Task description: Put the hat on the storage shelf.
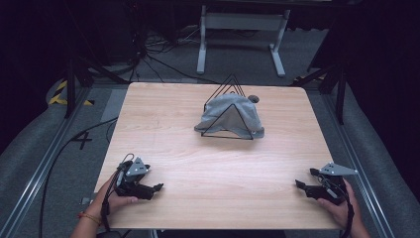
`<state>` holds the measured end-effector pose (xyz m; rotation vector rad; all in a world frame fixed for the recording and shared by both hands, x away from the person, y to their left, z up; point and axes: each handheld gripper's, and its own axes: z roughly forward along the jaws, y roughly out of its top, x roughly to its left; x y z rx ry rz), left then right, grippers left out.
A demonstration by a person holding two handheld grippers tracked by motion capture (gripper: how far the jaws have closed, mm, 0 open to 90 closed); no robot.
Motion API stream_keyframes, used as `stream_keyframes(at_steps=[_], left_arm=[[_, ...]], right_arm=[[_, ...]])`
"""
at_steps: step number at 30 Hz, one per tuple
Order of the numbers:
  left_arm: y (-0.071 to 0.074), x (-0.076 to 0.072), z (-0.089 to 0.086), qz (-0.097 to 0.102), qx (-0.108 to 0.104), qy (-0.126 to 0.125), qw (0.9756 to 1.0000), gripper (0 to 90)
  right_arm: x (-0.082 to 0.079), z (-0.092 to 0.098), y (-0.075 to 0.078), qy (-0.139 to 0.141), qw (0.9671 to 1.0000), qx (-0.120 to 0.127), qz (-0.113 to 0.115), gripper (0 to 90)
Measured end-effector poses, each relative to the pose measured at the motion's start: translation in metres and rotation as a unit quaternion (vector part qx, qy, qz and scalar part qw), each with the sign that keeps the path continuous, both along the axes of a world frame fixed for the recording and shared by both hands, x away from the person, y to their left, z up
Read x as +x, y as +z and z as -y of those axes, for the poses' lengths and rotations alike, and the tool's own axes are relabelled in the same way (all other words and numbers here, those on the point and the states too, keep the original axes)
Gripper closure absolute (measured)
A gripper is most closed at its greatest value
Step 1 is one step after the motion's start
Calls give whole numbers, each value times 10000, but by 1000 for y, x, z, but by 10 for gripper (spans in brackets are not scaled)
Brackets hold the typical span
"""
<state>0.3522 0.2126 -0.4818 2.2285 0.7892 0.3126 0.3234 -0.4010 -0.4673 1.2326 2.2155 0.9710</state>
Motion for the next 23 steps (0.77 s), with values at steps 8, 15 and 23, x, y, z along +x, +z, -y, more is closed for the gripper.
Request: stream_keyframes(at_steps=[8, 15, 23], left_arm=[[0, 0, 0, -5, 10, -3, 10000, 145], [0, 0, 0, 15, 16, -11, 10000, 145], [0, 1, 0, 16, 19, -7, 10000, 144]], right_arm=[[0, 0, 0, -18, 10000, -3, 7, 207], [0, 0, 0, -21, 10000, 1, 2, 207], [0, 0, 0, -40, 10000, 4, -2, 204]])
